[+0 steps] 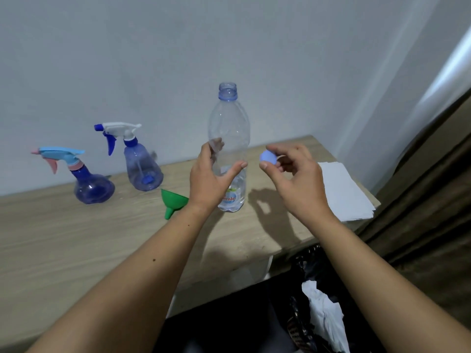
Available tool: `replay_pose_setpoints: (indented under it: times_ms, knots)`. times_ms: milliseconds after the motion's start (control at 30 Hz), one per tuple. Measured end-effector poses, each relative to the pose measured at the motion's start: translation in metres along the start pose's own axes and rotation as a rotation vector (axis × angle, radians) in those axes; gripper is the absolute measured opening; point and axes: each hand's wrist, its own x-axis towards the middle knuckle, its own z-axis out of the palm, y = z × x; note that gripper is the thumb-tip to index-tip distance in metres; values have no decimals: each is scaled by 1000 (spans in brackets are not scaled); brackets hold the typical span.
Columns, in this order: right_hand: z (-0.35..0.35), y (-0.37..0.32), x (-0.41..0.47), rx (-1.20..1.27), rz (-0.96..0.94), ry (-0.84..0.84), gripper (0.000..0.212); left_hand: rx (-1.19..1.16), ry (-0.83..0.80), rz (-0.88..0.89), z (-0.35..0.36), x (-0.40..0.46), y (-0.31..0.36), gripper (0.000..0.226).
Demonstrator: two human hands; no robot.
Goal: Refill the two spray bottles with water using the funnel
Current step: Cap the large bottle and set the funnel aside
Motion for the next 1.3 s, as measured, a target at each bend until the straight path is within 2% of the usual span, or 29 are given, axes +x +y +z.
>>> replay_pose_setpoints:
  times_ms: [233, 500, 733, 867, 1067, 1200, 1300]
  knots:
    - [8, -72, 68, 57, -196, -32, 30, 0, -9, -35, 1, 0, -3, 82]
    - [25, -86, 104, -43, -297, -157, 27, -12, -35, -48, -1, -1, 1, 82]
    - [19, -83, 107, -29, -237, -207, 25, -19, -46, -50, 0, -1, 0, 77]
    - [18, -84, 109, 2, -200, -230, 29, -9, -44, -47, 0, -1, -1, 82]
    - [23, -84, 108, 150, -12, -208, 43, -21, -47, -56, -2, 0, 0, 82]
    - [22, -83, 107, 210, -42, -267, 25, -17, -54, -69, -3, 0, 0, 79]
    - [24, -79, 108, 250, -36, -225, 20, -26, -61, -72, -3, 0, 1, 83]
